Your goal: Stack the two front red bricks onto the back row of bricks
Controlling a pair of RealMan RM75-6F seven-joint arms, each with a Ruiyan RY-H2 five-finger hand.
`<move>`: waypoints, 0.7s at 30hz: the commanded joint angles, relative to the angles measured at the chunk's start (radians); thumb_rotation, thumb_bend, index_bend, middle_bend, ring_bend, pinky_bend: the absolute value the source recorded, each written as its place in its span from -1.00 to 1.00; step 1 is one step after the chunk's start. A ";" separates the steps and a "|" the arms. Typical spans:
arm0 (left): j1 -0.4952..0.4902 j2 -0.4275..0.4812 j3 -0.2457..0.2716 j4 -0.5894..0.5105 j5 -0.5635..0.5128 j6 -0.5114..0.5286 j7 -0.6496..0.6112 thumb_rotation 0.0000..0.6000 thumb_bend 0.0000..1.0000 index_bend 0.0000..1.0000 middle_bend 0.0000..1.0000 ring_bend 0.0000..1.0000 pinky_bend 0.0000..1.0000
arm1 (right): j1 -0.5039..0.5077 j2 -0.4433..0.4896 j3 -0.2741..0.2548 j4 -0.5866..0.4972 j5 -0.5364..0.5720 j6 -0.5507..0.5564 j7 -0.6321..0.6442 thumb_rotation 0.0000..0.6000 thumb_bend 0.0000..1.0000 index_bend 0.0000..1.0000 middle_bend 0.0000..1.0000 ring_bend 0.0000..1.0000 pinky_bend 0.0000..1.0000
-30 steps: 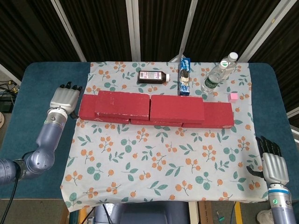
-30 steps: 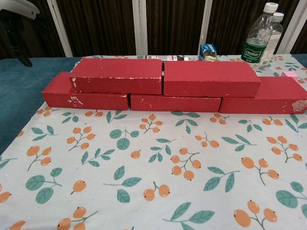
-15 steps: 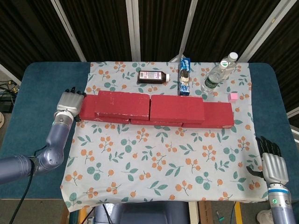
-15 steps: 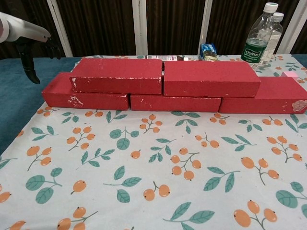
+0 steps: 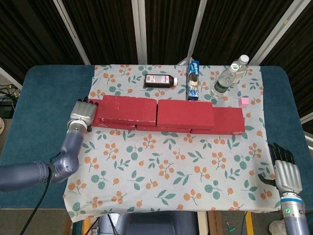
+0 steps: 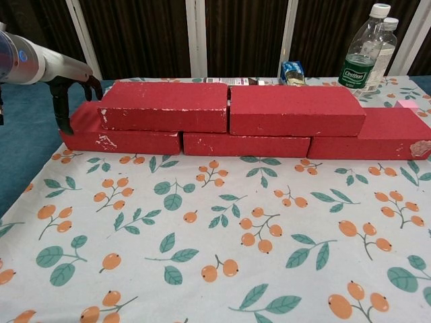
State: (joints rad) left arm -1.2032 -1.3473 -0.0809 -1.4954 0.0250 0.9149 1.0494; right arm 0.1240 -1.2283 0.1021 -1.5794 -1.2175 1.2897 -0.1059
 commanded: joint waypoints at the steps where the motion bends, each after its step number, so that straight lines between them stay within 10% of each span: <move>1: -0.006 -0.008 0.003 0.005 -0.006 0.002 0.005 1.00 -1.00 -0.69 -0.70 -1.00 -0.75 | -0.001 0.001 0.000 0.000 -0.001 0.002 0.001 1.00 -0.53 -1.00 -1.00 -1.00 -1.00; 21: -0.030 -0.025 0.008 0.007 -0.017 0.004 0.007 1.00 -1.00 -0.71 -0.71 -1.00 -0.75 | 0.000 -0.003 0.003 0.001 0.001 0.002 -0.003 1.00 -0.53 -1.00 -1.00 -1.00 -1.00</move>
State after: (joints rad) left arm -1.2330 -1.3722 -0.0735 -1.4885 0.0085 0.9193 1.0567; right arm 0.1238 -1.2317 0.1047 -1.5786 -1.2165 1.2915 -0.1091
